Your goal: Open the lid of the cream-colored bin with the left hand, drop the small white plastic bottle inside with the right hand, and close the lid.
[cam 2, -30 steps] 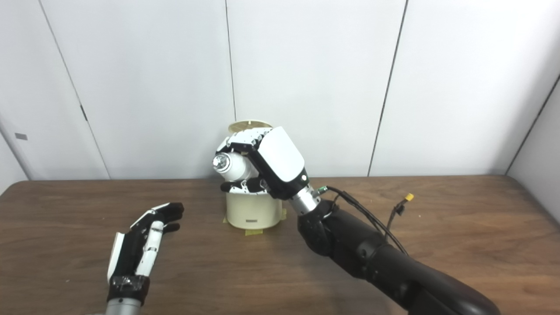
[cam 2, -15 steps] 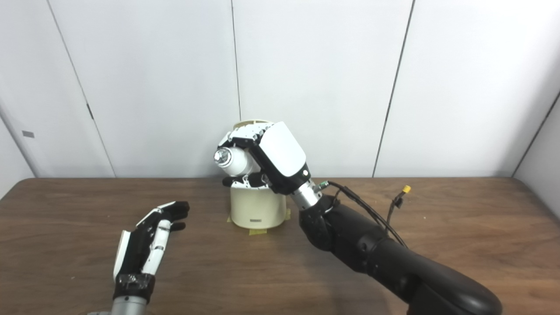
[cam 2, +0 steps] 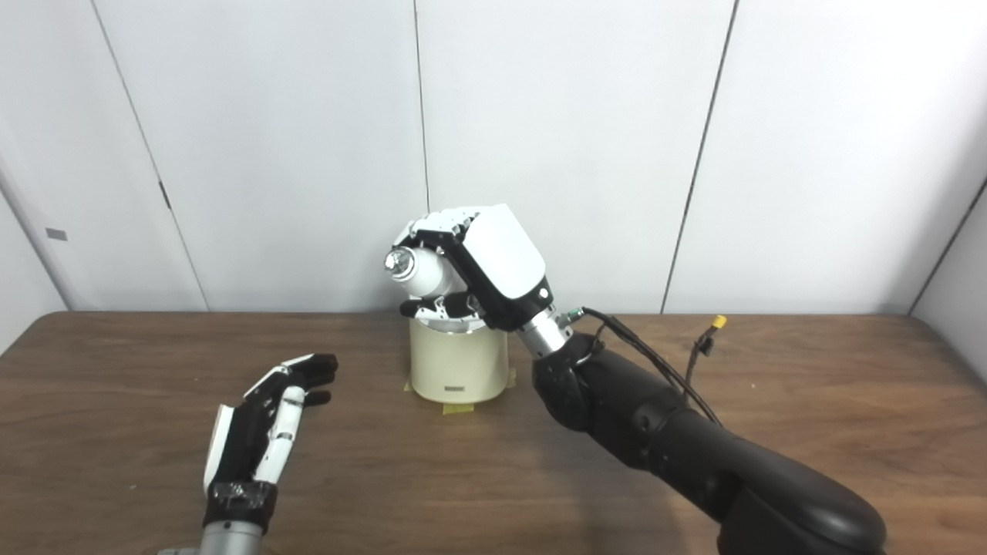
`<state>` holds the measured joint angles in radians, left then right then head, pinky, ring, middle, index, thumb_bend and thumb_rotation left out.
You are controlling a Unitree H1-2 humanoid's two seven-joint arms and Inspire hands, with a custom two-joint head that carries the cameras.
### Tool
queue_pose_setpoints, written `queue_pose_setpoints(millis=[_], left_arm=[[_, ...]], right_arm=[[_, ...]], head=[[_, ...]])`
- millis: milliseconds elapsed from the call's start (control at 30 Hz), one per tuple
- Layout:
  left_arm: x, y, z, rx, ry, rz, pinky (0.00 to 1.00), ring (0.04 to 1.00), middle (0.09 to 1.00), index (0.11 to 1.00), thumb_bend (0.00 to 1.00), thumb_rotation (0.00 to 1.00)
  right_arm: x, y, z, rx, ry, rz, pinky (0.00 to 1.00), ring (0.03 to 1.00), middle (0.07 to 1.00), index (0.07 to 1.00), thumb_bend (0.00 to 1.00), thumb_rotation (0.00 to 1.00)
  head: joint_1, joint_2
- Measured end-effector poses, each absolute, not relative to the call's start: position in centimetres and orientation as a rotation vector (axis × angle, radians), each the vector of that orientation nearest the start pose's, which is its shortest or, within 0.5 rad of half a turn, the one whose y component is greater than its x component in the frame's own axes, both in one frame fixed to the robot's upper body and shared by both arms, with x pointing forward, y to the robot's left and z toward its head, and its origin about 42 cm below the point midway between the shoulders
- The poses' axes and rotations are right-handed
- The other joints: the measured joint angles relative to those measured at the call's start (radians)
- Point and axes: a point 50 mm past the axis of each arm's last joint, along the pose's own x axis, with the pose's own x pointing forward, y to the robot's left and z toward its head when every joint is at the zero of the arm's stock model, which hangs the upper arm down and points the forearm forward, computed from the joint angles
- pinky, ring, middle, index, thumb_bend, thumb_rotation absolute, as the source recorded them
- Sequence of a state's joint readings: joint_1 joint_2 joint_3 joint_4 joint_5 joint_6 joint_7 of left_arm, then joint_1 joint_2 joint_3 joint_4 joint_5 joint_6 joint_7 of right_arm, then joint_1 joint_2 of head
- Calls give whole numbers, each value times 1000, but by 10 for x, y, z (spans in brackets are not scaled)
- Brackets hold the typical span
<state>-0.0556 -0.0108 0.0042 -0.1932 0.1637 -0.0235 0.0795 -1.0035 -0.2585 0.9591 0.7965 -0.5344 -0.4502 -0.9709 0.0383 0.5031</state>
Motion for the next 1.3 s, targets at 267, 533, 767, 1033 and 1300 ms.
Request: queue_pose_setpoints(millis=[267, 533, 767, 1033, 1300], left_arm=[[293, 207, 164, 143, -269, 87, 719, 764, 739, 708, 121, 715], [293, 207, 165, 147, -272, 87, 711, 764, 740, 708, 128, 706], [292, 206, 165, 149, -274, 86, 724, 769, 742, 710, 131, 720], [292, 205, 169, 146, -288, 87, 716, 763, 738, 704, 132, 714], [291, 204, 169, 144, -288, 87, 726, 768, 742, 708, 133, 734]], right_arm=[[492, -102, 250, -887, -1124, 162, 345, 419, 495, 498, 517, 0], [493, -104, 247, -899, -1109, 161, 347, 421, 495, 496, 517, 0], [493, -102, 246, -885, -1098, 156, 352, 425, 497, 488, 518, 0], [493, -98, 243, -879, -1087, 160, 354, 423, 498, 490, 517, 0], [494, -100, 241, -886, -1075, 152, 362, 428, 500, 482, 518, 0]], head=[[12, 2], [14, 5], [15, 3], [20, 5], [20, 5]])
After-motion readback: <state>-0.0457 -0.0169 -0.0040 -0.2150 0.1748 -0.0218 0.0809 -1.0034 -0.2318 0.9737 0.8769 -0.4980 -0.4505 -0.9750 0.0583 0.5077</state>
